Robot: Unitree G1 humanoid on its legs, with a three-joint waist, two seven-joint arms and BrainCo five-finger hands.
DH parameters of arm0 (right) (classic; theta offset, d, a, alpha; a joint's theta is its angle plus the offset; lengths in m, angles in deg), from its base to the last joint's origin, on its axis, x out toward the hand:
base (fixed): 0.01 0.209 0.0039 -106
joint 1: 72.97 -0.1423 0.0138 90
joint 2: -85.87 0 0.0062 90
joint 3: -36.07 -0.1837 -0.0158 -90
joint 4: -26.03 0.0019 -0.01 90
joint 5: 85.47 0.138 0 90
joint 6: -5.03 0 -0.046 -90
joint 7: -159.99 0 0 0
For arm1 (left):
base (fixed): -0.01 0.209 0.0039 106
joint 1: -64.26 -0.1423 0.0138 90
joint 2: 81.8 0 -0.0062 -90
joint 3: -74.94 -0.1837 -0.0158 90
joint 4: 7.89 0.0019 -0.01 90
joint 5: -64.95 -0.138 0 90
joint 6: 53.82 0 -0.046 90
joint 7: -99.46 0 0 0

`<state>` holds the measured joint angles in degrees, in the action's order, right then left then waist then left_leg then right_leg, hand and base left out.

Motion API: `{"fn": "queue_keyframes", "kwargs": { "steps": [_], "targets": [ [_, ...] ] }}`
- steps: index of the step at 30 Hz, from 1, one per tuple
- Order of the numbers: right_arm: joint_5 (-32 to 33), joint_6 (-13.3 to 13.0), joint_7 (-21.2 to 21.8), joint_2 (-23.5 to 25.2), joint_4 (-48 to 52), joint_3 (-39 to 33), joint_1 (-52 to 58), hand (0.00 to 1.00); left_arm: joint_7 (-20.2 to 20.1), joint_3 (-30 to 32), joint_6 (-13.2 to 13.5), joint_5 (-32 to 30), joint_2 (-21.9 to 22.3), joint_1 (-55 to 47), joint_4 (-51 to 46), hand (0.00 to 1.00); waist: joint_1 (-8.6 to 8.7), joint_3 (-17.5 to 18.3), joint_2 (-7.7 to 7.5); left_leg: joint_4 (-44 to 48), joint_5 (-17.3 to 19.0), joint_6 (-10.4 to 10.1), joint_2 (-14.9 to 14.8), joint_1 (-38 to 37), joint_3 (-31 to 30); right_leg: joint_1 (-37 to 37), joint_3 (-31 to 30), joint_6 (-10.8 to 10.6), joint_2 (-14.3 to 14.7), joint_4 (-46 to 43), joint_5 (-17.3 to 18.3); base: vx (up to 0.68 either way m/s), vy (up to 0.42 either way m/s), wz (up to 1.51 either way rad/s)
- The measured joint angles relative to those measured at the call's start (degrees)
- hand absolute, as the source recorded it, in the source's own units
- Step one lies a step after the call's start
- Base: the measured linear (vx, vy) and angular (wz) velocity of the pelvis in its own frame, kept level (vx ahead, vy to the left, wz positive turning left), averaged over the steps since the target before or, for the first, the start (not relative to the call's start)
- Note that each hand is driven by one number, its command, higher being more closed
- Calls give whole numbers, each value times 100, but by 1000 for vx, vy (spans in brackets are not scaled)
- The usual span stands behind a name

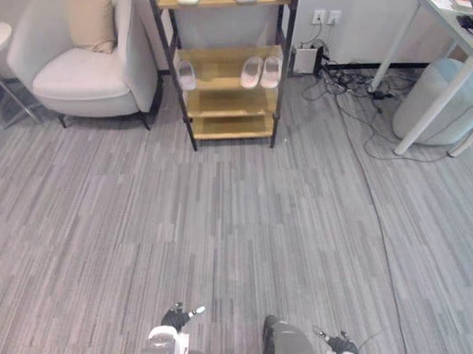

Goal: Organize the slippers on the shoe rack

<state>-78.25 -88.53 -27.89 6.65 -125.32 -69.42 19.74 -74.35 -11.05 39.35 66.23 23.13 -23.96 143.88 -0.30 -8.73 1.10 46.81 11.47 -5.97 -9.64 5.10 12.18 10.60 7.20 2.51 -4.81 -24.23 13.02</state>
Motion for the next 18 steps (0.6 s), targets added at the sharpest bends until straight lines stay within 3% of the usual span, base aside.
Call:
{"fn": "queue_keyframes", "kwargs": {
  "steps": [2, 4, 5, 6, 7, 9, 10, 11, 13, 14, 15, 16, 18],
  "targets": [
    [17, 6, -3, 37, 115, 44, 72, 0, 4, -2, 12, 5, 44, -17, -104, 0, -21, 6, -21, 205, 190, 174, -198, 285, 357, -406, 41, 65, -11, 138, 178, 300, -115, 8],
    [19, 12, 3, 98, 199, 46, 60, 0, 1, -19, 29, 5, 105, -21, -164, 0, -55, 13, -5, -498, 283, 196, -120, 587, 648, -723, 64, 17, -29, 401, 260, 239, -40, 1],
    [19, 13, 8, 122, 198, 47, 36, 0, 0, -33, 33, 6, 121, -19, -171, 0, -61, 18, 3, -1226, 266, 192, 69, 682, 709, -857, 79, -16, -49, 553, 279, 252, 51, 4],
    [18, 19, 10, 115, 185, 41, 19, 0, 0, -72, 36, 6, 145, -21, -169, 0, -98, 40, 51, -2413, 36, 163, 345, 761, 657, -1031, 54, -68, -50, 776, 314, 308, 74, 3],
    [15, 19, 9, 93, 175, 35, 17, 0, 0, -77, 36, 6, 169, -21, -159, 0, -134, 72, 111, -2946, -167, 108, 487, 831, 551, -1116, 46, -84, -23, 901, 323, 445, 136, -6],
    [0, 26, 9, 48, 58, 16, -21, 0, -5, -110, 40, 7, 195, 8, -156, 0, -306, 136, 155, -3353, -992, 175, 712, 1023, 218, -1332, -92, -209, 36, 1270, 349, 521, 190, -24],
    [-22, 41, 17, 125, -88, -1, -84, 0, -11, -132, 12, 0, 114, 33, -74, 0, -290, 309, -22, -3339, -811, 735, 996, 950, 220, -1470, -155, -498, -185, 1383, 406, 543, 161, -14],
    [-27, 40, 18, 127, -89, -7, -62, 0, -14, -130, 11, 0, 116, 34, -71, 0, -279, 335, -65, -3321, -779, 788, 1036, 948, 229, -1464, -184, -536, -234, 1344, 413, 489, 114, 9],
    [-45, 64, 41, 150, -58, -7, 12, 0, -17, -69, 3, -4, 108, 44, -46, 0, -240, 304, -203, -3195, -636, 967, 1235, 672, 320, -1296, -650, -751, -426, 411, 369, 559, 158, 4],
    [-53, 67, 58, 170, -57, -13, 30, 0, -20, -92, 10, -4, 57, 28, -26, 0, -243, 301, -215, -3258, -547, 984, 1273, 475, 287, -1062, -792, -1031, -425, -353, 309, 606, 175, -5],
    [-55, 66, 68, 206, -43, -5, 49, 0, -20, -118, -7, -3, 46, 7, -22, 0, -226, 298, -206, -3395, -327, 939, 1275, 147, 240, -622, -908, -1487, -418, -1585, 29, 580, 95, 9],
    [-59, 51, 97, 298, 123, 4, 62, 0, -10, -119, -89, 2, -48, -11, 27, 0, -142, 247, -296, -3489, -59, 918, 1328, -390, 113, -1, -894, -1423, -524, -3241, 47, 574, 70, 12],
    [-104, 62, 109, 287, 209, 30, 57, 0, -7, -116, -108, 4, -50, 5, 83, 0, -126, 206, -286, -3592, -25, 918, 1310, -727, 86, 273, -725, -1180, -575, -3621, 178, 417, 3, 10]
  ]
}}
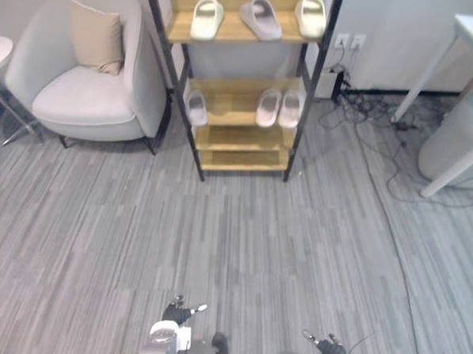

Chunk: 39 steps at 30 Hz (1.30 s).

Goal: Organize the slippers on the shoe rack

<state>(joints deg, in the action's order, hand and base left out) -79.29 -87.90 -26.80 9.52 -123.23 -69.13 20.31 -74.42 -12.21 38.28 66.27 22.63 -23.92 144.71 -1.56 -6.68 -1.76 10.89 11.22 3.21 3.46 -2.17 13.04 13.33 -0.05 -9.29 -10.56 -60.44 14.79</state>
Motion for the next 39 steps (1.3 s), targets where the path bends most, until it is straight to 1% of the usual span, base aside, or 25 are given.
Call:
{"fn": "queue_keyframes", "kwargs": {
  "steps": [1, 2, 4, 5, 7, 8, 9, 11, 13, 14, 15, 16, 17, 18, 20, 23, 24, 25, 27, 30, 32, 33, 35, 37, 39],
  "targets": [
    [-1, -2, -1, -16, 3, -28, -10, 0, 2, -2, -15, 2, 25, 41, 53, 0, 11, -46, 67, -217, 0, 0, -70, -354, -20, 146, 182, 275, 10, 32, 162, 362, -32, 6],
    [0, -29, -3, -28, 9, -34, -28, 0, 3, -9, -21, 3, 28, 67, 105, 0, 38, -57, 94, -361, 0, 0, -151, -622, -76, 281, 355, 427, 57, 325, 284, 524, -117, 25],
    [0, -52, 0, -19, -16, -36, -123, 0, 12, -57, -23, 4, -5, 86, 174, 0, 141, -58, 102, -429, 6, -10, -367, -819, -184, 561, 564, 546, 265, 1516, 321, 421, -155, 40],
    [7, -54, -1, -25, -23, -40, -148, 0, 15, -97, -23, 4, -6, 102, 177, 0, 163, -62, 103, -435, 13, -21, -476, -826, -270, 727, 577, 600, 386, 2338, 142, 340, -198, 46],
    [7, -45, -4, -62, -94, -35, -188, 0, 12, -239, -22, 4, -60, 86, 201, 0, 229, -48, -6, -494, 118, -201, -529, -940, -471, 769, 409, 558, 561, 4309, -927, 519, -324, 53],
    [44, -50, 3, -94, -257, -79, -186, 0, 8, -275, -22, 2, -74, 111, 263, 0, 270, -132, -50, -523, 235, -388, -532, -1141, -673, 554, 401, 764, 550, 4680, -1912, 580, -320, 26],
    [49, -34, -18, -247, -347, -260, -277, 0, -22, -278, -4, 1, 45, 173, 337, 0, 213, -181, 259, -568, 205, -475, -783, -1293, -772, 450, 467, 862, 795, 4525, -1695, 466, -244, 11],
    [47, -30, -24, -308, -466, -404, -349, 0, -23, -209, 3, -5, 33, 225, 349, 0, 248, -229, 309, -403, -4, -684, -825, -1393, -891, 497, 520, 979, 802, 3959, -1236, 396, -226, -4],
    [68, -6, -27, -268, -452, -470, -221, 0, -26, 38, 9, -6, 77, 174, 330, 0, 239, -216, 331, 508, -101, -878, -969, -1204, -898, 241, 574, 1088, 878, 3798, -869, 364, -215, 8],
    [59, 2, -28, -264, -425, -390, -160, 0, -24, 206, 6, -6, 115, 148, 305, 0, 250, -205, 314, 1493, -234, -1092, -1038, -794, -907, 71, 599, 1100, 894, 3866, -747, 326, -178, 10],
    [63, 5, -38, -260, -379, -215, -101, 0, -29, 341, -5, 3, 169, 141, 185, 0, 247, -202, 313, 2560, -591, -1363, -1189, -294, -892, -99, 589, 1146, 938, 3947, -644, 361, -169, 3],
    [63, 13, -51, -313, -245, -44, -56, 0, -32, 474, 2, 5, 238, 75, 36, 0, 172, -231, 332, 3706, -518, -1300, -1446, 264, -780, -351, 588, 1288, 1036, 4066, -520, 304, -116, -9],
    [63, 11, -49, -325, -231, -1, -56, 0, -30, 508, 7, 11, 249, 76, -29, 0, 134, -235, 379, 4048, -291, -1171, -1536, 456, -644, -523, 563, 1333, 1068, 4108, -466, 363, -64, -20],
    [65, 15, -49, -297, -226, 34, -61, 0, -27, 508, 10, 60, 246, 63, -136, 0, 93, -278, 304, 4208, 118, -917, -1590, 760, -339, -884, 491, 1360, 1058, 4216, -346, 305, -20, -18],
    [65, 16, -47, -244, -230, 30, -49, 0, -29, 500, 21, 122, 254, 22, -230, 0, 30, -243, 285, 3508, 359, -795, -1472, 1019, 79, -1208, 409, 1313, 955, 4357, -240, 246, 31, -36],
    [71, 15, -32, -233, -224, -36, -89, 0, -29, 344, 28, 121, 276, -6, -226, 0, 5, -173, 391, 898, 47, -887, -914, 1137, 150, -1558, 230, 1119, 850, 4583, -48, 327, 166, -33],
    [68, 21, -33, -263, -264, -32, -85, 0, -30, 252, 37, 120, 271, -46, -223, 0, -59, -130, 466, 273, -554, -829, -813, 1213, -49, -1653, 109, 1042, 872, 4693, 9, 324, 191, -43],
    [66, 31, -33, -254, -292, -30, -57, 0, -31, 201, 50, 116, 231, -39, -214, 0, -145, -54, 454, 166, -767, -696, -708, 1148, -86, -1734, -37, 964, 864, 4825, 34, 495, 246, -33],
    [58, 53, -11, -227, -473, -46, -68, 0, -35, 9, 16, 107, 88, 42, 8, 0, -55, 91, 313, 312, -626, -207, -459, 1206, -25, -1809, -132, 735, 609, 4964, 16, 578, 237, 1],
    [38, 92, 0, -210, -520, -178, -78, 0, -67, 3, 8, 102, 12, 70, 111, 0, -119, 106, 195, 489, -540, -84, -226, 905, 132, -1799, -501, 487, 383, 4311, -84, 418, 175, -13],
    [-52, 81, 12, -211, -506, -176, -108, 0, -71, -96, -4, 103, -29, 7, 161, 0, -141, 141, 255, 72, -431, 73, -145, 438, 152, -1478, -500, 160, 325, 3268, -73, 381, 129, -32],
    [-156, 81, 34, -196, -515, -157, -126, 0, -74, -240, -15, 101, -96, 5, 180, 0, -143, 132, 253, -157, -372, 163, -80, 141, 75, -1153, -338, 180, 252, 2512, 61, 339, 77, -19],
    [-162, 84, 61, -226, -512, -142, -146, 0, -75, -334, -34, 103, -139, -6, 273, 0, -110, 122, 299, -436, -352, 188, -95, -179, -86, -905, -33, 382, 250, 2118, 330, 291, -11, 1],
    [-162, 76, 67, -257, -477, -145, -165, 0, -74, -474, -41, 104, -190, 10, 293, 0, -68, 102, 344, -478, -351, 187, -229, -328, -235, -683, 300, 516, 314, 2399, 523, 232, -78, 22],
    [-161, 65, 67, -284, -446, -149, -182, 0, -70, -543, -41, 106, -202, 21, 324, 0, -54, 73, 418, -452, -340, 160, -467, -399, -386, -504, 413, 522, 466, 3199, 469, 224, -148, 36]
  ]
}}
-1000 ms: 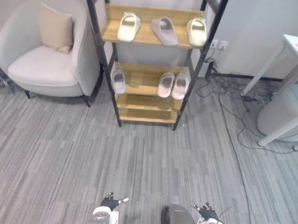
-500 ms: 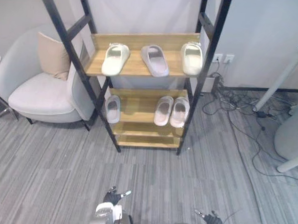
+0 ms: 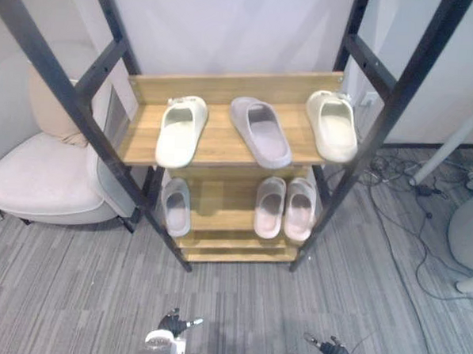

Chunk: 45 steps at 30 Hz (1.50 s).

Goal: Organize the slippers on the shoe rack

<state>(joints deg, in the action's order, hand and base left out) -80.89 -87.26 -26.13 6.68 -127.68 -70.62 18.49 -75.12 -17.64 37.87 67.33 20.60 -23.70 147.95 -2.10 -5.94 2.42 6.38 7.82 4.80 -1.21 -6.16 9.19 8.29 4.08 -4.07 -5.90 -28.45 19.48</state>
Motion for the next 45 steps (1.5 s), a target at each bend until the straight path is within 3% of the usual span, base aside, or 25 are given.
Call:
{"fn": "queue_keyframes", "kwargs": {
  "steps": [1, 2, 3, 4, 9, 14, 19, 24, 27, 28, 29, 35, 39, 45],
  "targets": [
    [-3, 1, -2, 0, -4, 2, -9, 0, 3, -99, 0, 1, -42, -8, 6, 0, 16, 14, -24, 78, 94, -192, -89, -6, -96, 12, 23, -33, 59, 839, -428, 211, -146, 43],
    [-3, 7, -4, 24, -34, 1, 22, 0, 1, -121, 3, 1, -101, -23, 13, 0, 17, 56, -169, 103, 199, -362, -32, -11, -127, -12, -57, -7, 12, 1373, -1104, 237, -177, 49],
    [3, 6, -1, 2, -84, -36, 41, 0, 11, -115, 0, 2, -95, 17, 89, 0, 42, 35, -88, 124, 390, -641, -124, -87, -296, 7, 14, 61, 78, 1224, -1323, 248, -177, 34],
    [1, 7, -35, -88, -101, -112, 47, 0, 3, -79, -1, 2, -13, 18, 120, 0, 30, 66, 10, 232, 396, -660, -216, -66, -361, -54, 17, 95, 141, 1227, -1325, 242, -182, 21],
    [5, 19, -62, -355, -272, -116, 108, 0, -14, -57, 7, -7, 148, 27, 211, 0, 88, 139, 177, 213, 341, -699, -257, -133, -598, -448, 91, 179, 211, 1740, -1371, 121, -92, 5],
    [38, 3, -43, -220, -265, -105, 153, 0, -61, 148, 5, -69, 75, 4, 219, 0, 90, 131, 111, 165, 340, -700, -187, -90, -725, -702, 129, 72, 210, 2385, -1763, -19, 44, 7],
    [55, 1, -43, -160, -267, 6, 71, 0, -55, 145, 0, -110, -69, -45, 219, 0, 111, 54, -60, 148, 339, -701, -50, 28, -880, -842, 211, 3, 90, 2850, -2130, -75, 63, 14],
    [62, -118, -97, -162, -131, 345, -58, 0, -46, 141, 0, -113, -87, -9, 217, 0, 119, 51, -73, -107, 319, -668, -21, 44, -938, -847, 216, -6, 77, 3174, -2439, -104, 23, 1],
    [46, -132, -201, -175, 1104, 744, 259, 0, 47, 71, -11, -121, -133, -7, 215, 0, 161, 42, -88, -154, 261, -693, -16, 110, -936, -834, 202, 24, 71, 3330, -2590, -109, -26, -4],
    [35, -155, -259, -214, 2239, 849, 563, 0, 96, 10, -36, -128, -133, -9, 211, 0, 210, 42, -80, -185, 244, -727, -29, 118, -932, -817, 201, 46, 91, 3351, -2604, -64, -33, -3],
    [28, -163, -270, -218, 2436, 849, 615, 0, 98, -5, -38, -129, -132, -10, 208, 0, 214, 42, -81, -194, 243, -734, -34, 115, -932, -815, 201, 45, 95, 3351, -2602, -55, -44, 0],
    [-532, -344, -286, -196, 5927, 817, 1646, 0, 98, -103, -33, -346, -123, -47, 107, 0, 250, 40, -88, -237, 253, -859, -178, 118, -910, -777, 188, 49, 233, 3351, -2588, 4, -31, -4],
    [-895, -521, -264, -134, 7035, 819, 1869, 0, 86, -189, -25, -464, -118, -59, 119, 0, 278, 46, -82, -233, 242, -875, -249, 89, -883, -776, 167, 105, 309, 3352, -2604, 52, -10, -5],
    [-977, -784, -219, -169, 7921, 965, 1782, 0, 80, -306, 30, -566, -114, -58, 119, 0, 250, 47, -81, -220, 240, -876, -226, 50, -878, -791, 186, 95, 288, 3356, -2596, 34, 15, 0]
  ]
}}
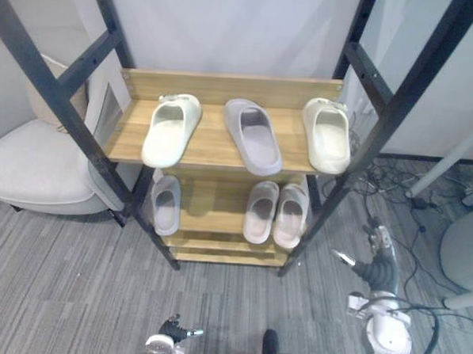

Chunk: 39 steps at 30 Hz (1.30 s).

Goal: Organize the slippers on the shoe rack

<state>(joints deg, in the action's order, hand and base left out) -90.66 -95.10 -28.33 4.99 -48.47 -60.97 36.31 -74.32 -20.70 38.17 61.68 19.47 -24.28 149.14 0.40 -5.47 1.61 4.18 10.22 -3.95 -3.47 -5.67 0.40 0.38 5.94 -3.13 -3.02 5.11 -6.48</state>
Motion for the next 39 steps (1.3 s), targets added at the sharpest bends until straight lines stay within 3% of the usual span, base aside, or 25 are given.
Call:
{"fn": "queue_keyframes", "kwargs": {
  "steps": [6, 17, 25, 35, 39],
  "targets": [
    [-151, -170, 35, -223, 470, 193, -343, 0, 4, 3, 18, -2, -1, -2, 1, 0, -43, 2, -10, -1, -1, 3, 9, -10, -41, -57, 29, -14, -13, 40, 11, -41, 1, 3],
    [-87, -182, -63, -1211, 470, 489, -1456, 0, 6, 27, 19, 0, -8, -28, -2, 0, -46, 1, -19, -64, -83, 0, -3, 54, -226, -55, 197, -1, -17, 3, 2, -11, -6, 8],
    [158, -103, -66, -2019, -722, 1007, -2914, 0, 3, 27, 24, 10, -36, -34, -18, 0, -79, 1, -87, -108, -117, 16, 17, 83, -282, -42, 283, -2, -39, 2, 2, -4, 5, 3],
    [309, 170, -83, -2590, -2328, 1613, -4631, 0, 4, 195, 25, 127, -75, -53, -139, 0, -128, -82, -222, -205, -240, 14, 43, 278, -473, 97, 433, 1, -77, -1, 3, -7, 0, 9],
    [310, 267, -77, -2807, -3021, 1957, -5292, 0, 6, 240, 27, 197, -70, -57, -185, 0, -222, -84, -226, -200, -244, 15, 49, 366, -486, 174, 434, 6, -79, -2, -2, -3, 2, 1]
  ]
}}
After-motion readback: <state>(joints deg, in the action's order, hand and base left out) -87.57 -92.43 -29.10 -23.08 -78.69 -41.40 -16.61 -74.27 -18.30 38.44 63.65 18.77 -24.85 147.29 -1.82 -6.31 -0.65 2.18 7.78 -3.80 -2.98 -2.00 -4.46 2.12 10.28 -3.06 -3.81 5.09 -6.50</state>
